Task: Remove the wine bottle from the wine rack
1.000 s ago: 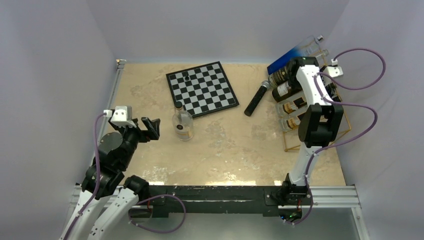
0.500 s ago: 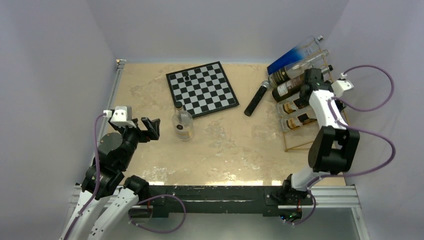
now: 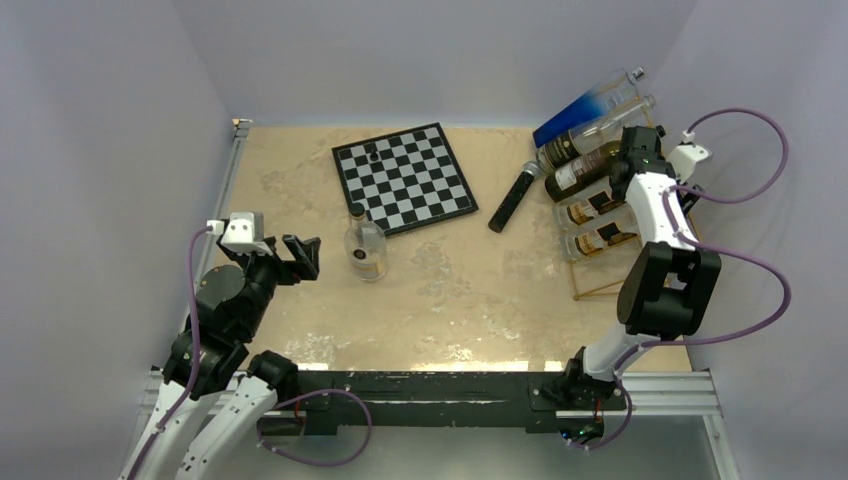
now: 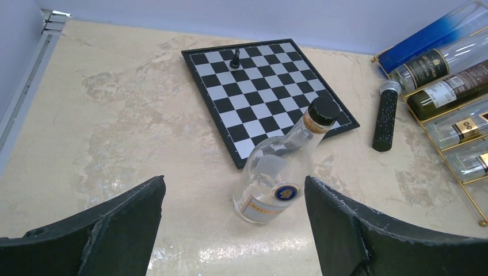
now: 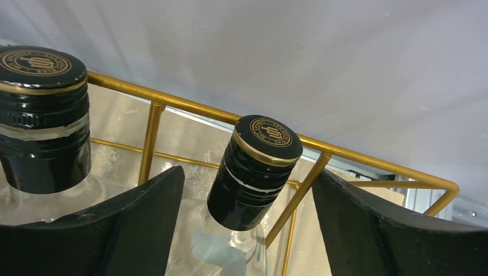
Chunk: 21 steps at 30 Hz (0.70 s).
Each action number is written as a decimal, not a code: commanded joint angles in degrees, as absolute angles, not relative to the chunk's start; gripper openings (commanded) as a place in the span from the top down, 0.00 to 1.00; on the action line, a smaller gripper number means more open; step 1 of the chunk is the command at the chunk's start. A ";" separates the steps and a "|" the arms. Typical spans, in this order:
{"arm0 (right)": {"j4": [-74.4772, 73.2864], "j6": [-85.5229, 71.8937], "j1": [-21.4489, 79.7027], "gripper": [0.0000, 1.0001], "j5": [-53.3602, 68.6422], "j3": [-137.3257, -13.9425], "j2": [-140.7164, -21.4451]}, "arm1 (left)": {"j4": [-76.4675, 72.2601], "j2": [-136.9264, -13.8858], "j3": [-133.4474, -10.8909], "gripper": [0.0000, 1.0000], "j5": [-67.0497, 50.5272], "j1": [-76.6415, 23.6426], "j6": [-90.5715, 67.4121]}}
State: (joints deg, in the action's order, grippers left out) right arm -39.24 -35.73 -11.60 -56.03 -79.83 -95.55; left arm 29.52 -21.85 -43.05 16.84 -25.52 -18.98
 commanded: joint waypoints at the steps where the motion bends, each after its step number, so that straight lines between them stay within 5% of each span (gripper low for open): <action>1: -36.55 -39.56 -10.37 0.13 -51.57 -83.75 -94.09 | 27.75 -22.31 -43.34 0.06 16.18 -25.66 -19.86; 8: -40.63 -41.45 -8.34 0.05 -53.63 -84.61 -91.20 | 27.73 -22.15 -43.29 0.06 16.17 -25.66 -19.90; 21: -40.97 -39.84 -8.23 0.20 -53.89 -88.20 -94.49 | 27.95 -21.30 -43.26 0.06 16.07 -25.66 -19.86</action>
State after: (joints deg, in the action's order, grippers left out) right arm -41.74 -40.07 -7.94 -52.88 -85.03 -93.12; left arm 29.52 -21.87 -43.05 16.64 -25.52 -18.98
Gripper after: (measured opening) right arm 0.806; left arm 0.939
